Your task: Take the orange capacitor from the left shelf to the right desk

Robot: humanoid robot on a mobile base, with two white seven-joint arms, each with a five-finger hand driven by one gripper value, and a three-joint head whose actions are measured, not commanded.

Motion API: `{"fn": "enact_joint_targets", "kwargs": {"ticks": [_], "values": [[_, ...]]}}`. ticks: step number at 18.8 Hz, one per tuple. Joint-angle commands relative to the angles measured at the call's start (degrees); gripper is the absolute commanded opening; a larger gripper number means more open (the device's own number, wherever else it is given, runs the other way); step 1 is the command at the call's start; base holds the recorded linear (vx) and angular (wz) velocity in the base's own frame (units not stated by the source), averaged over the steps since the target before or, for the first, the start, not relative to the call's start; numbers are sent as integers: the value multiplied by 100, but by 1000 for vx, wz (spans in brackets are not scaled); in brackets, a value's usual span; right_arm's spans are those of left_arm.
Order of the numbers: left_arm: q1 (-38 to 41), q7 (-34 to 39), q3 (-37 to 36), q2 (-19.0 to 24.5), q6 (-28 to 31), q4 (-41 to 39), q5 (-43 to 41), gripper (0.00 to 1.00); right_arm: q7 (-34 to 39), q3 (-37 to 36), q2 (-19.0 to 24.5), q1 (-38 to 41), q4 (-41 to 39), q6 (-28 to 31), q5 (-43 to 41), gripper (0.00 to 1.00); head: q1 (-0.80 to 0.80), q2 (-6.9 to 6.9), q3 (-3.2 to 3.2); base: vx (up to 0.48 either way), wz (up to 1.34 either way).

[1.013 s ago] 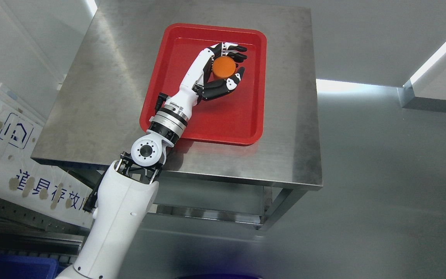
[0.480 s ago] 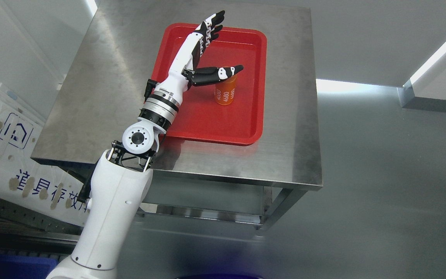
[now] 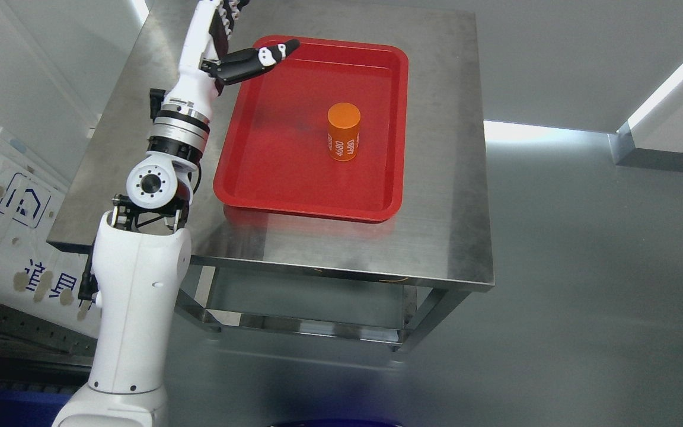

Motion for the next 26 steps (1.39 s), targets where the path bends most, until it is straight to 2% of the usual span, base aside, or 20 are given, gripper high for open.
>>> {"fn": "enact_joint_targets", "kwargs": {"ticks": [1,5,15,19,26], "values": [[604,-13,1192,545,-280,-148,44,100,-3,-62,-100,9,-193,-3,0,100,0,0,0,0,0],[1186,-4,1192,501,-528,-280,44,100,-3,-62,-100,9,-193,5,0,100,0,0,0,0,0],[1257,110,1289,405,-466,-324,17,100,-3,-62,-100,9,-193,5,0,100,0,0,0,0,0],[1266,513,1297,-32,-106,-324,-9,100,-3,-62,-100,9,-193,5,0,100,0,0,0,0,0],[1257,655,1183,-32,-88,-315,-361,100,-3,-62,-100,9,-193,5,0,100,0,0,0,0,0]]}}
